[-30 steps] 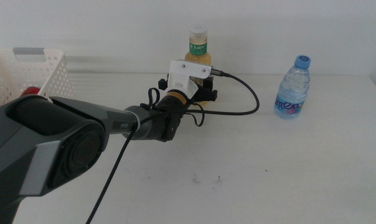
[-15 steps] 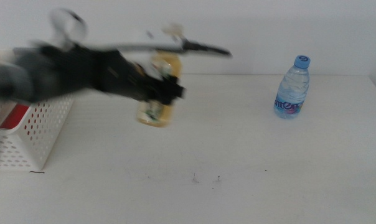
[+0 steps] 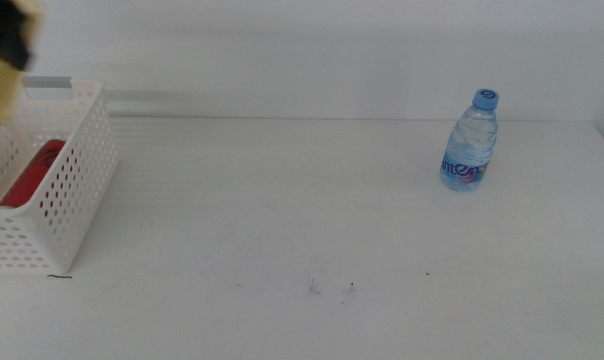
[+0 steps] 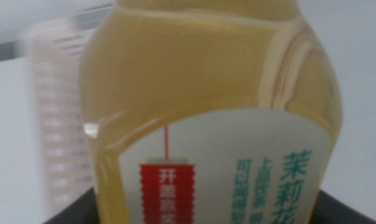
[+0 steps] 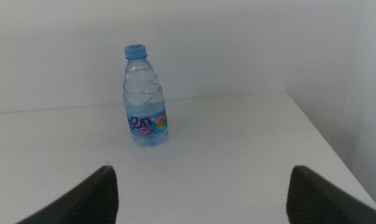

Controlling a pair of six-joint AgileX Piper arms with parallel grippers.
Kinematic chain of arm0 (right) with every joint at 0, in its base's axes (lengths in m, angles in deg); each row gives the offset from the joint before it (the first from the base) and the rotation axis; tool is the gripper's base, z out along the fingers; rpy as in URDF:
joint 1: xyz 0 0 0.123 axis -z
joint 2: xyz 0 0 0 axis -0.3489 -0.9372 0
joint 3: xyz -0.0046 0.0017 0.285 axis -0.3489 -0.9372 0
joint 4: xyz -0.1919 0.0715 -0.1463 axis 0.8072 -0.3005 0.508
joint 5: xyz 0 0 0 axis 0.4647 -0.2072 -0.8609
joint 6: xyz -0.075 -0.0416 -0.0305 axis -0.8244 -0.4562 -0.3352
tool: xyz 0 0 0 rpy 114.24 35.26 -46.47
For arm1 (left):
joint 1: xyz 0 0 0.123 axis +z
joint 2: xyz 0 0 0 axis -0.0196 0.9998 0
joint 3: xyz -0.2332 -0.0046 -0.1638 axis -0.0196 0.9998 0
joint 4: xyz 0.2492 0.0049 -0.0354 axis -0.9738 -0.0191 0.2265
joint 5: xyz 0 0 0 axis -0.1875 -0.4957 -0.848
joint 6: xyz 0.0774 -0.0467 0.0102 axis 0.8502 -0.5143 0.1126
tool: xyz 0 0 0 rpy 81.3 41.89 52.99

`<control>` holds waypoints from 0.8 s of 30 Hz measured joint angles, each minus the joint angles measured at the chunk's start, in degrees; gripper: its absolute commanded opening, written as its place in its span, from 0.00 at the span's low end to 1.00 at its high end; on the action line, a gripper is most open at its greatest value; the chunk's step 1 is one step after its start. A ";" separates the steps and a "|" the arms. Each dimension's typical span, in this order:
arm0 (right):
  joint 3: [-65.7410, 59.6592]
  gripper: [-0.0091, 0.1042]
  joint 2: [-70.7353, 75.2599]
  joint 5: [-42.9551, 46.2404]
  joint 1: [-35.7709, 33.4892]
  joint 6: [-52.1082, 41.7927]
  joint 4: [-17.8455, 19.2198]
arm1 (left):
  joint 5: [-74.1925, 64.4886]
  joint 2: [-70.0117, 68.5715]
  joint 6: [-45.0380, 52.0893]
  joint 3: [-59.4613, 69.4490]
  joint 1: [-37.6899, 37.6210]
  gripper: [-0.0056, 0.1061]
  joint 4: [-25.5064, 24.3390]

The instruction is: Use arms to grab the bottles and put them into the dustbin to the left of the table.

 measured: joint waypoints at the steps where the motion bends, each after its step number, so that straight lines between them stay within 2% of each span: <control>1: 0.00 0.87 0.00 0.00 0.00 0.00 0.00 | -0.11 1.26 1.02 -1.19 2.03 0.04 -0.12; 8: 0.00 0.87 0.00 0.00 0.00 0.00 0.00 | -1.00 11.37 4.32 -2.05 8.47 0.04 -0.47; 12: 0.00 0.87 0.00 0.00 0.00 0.00 0.00 | -1.00 16.80 4.75 -2.05 8.69 0.11 -0.36; 15: 0.00 0.87 0.00 0.00 0.00 0.00 0.00 | -0.90 19.72 4.75 -2.05 8.69 0.30 0.09; 17: 0.00 0.87 0.00 0.00 0.00 0.00 0.00 | -0.90 21.03 4.89 -2.05 8.69 0.47 0.34; 21: 0.00 0.87 0.00 0.00 0.00 0.00 0.00 | -0.69 22.42 5.84 -2.05 8.69 0.89 0.85; 24: 0.00 0.87 0.00 0.00 0.00 0.00 0.00 | 0.30 20.58 5.61 -2.18 8.13 0.89 1.02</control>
